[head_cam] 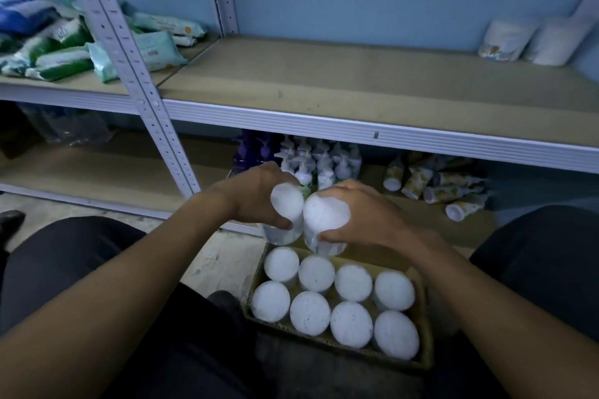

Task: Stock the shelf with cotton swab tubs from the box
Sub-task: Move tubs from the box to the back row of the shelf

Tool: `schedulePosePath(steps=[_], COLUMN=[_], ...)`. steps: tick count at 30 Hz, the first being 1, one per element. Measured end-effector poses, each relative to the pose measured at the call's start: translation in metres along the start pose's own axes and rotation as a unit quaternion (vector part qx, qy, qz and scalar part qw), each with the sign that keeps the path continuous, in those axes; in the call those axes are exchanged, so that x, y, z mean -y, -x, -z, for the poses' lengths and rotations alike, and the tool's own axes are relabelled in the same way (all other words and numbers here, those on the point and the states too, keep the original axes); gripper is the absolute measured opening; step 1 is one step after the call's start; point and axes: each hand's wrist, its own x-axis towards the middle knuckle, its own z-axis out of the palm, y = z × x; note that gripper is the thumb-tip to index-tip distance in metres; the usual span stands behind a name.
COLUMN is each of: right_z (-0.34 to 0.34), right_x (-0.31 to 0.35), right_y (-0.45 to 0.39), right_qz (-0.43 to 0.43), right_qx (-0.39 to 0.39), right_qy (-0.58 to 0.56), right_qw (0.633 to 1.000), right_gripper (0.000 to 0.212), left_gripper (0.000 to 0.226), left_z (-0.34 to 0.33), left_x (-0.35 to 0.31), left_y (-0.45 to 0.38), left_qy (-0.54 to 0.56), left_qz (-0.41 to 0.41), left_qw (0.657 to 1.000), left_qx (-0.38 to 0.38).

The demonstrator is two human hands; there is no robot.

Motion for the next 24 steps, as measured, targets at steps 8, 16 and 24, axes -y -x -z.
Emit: schedulePosePath(steps=[8,16,24], right_z=[0.088,0.156,0.203], right_x=[0.021,0.029,0.02], right_y=[0.024,0.04,0.048], right_qz=[0.019,0.012,-0.008], right_qx=[-0.083,-0.158,-0.191], right_qy=[0.063,0.074,0.089], right_qw=[0.994,0.985,0.977], right_gripper=[0.078,0.066,0.066], left_gripper=[0.069,0.079,0.075], left_z=[0.073,0.128,0.166], left_x=[-0.05,-0.094,-0.131], left_y=[0.003,-0.018,-0.048], left_qy=[-0.062,-0.127,-0.151], left_qz=[-0.059,-0.062,-0.085], left_qw=[0.994,0.985,0.98], left_qx=[-0.066,-0.097,-0.095])
